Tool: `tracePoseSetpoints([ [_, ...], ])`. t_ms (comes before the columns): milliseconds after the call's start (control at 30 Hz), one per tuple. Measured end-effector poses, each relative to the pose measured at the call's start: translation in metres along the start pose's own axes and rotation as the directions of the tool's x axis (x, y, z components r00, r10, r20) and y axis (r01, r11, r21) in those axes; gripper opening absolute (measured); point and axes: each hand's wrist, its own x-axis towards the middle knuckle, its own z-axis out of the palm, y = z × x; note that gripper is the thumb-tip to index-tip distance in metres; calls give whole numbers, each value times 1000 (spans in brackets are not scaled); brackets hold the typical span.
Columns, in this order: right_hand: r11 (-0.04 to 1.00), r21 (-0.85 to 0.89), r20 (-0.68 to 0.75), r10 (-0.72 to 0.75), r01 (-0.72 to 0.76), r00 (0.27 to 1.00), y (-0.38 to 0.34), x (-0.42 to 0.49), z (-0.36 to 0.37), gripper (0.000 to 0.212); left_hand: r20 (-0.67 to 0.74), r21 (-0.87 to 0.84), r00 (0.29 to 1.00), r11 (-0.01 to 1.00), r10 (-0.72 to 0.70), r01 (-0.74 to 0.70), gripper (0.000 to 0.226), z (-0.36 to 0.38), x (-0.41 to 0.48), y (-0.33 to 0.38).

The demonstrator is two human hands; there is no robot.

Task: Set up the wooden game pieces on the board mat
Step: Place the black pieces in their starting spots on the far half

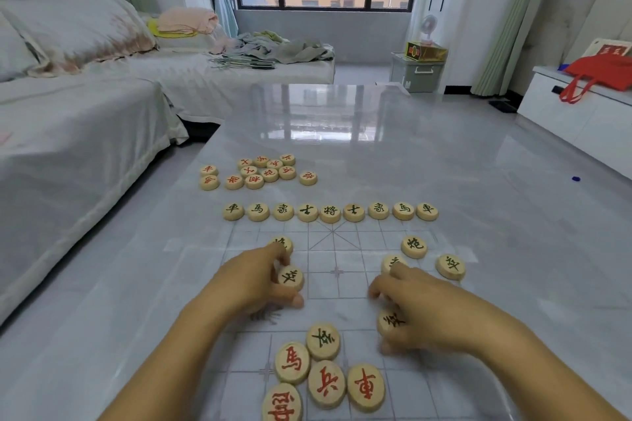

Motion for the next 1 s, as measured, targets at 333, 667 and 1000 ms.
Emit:
tracePoseSetpoints([
  [333, 997, -31, -288, 64, -76, 956, -32, 54, 7, 40, -32, -133, 998, 990, -52, 48, 37, -11, 5, -29],
  [667, 988, 157, -285, 58, -13, 957, -30, 61, 11, 46, 32, -210, 999, 978, 11, -4, 34, -15, 6, -43],
  [1000, 975, 221, -280, 79, -17, 957, -29, 61, 11, 43, -40, -192, 998, 981, -44, 36, 37, -10, 8, -40],
])
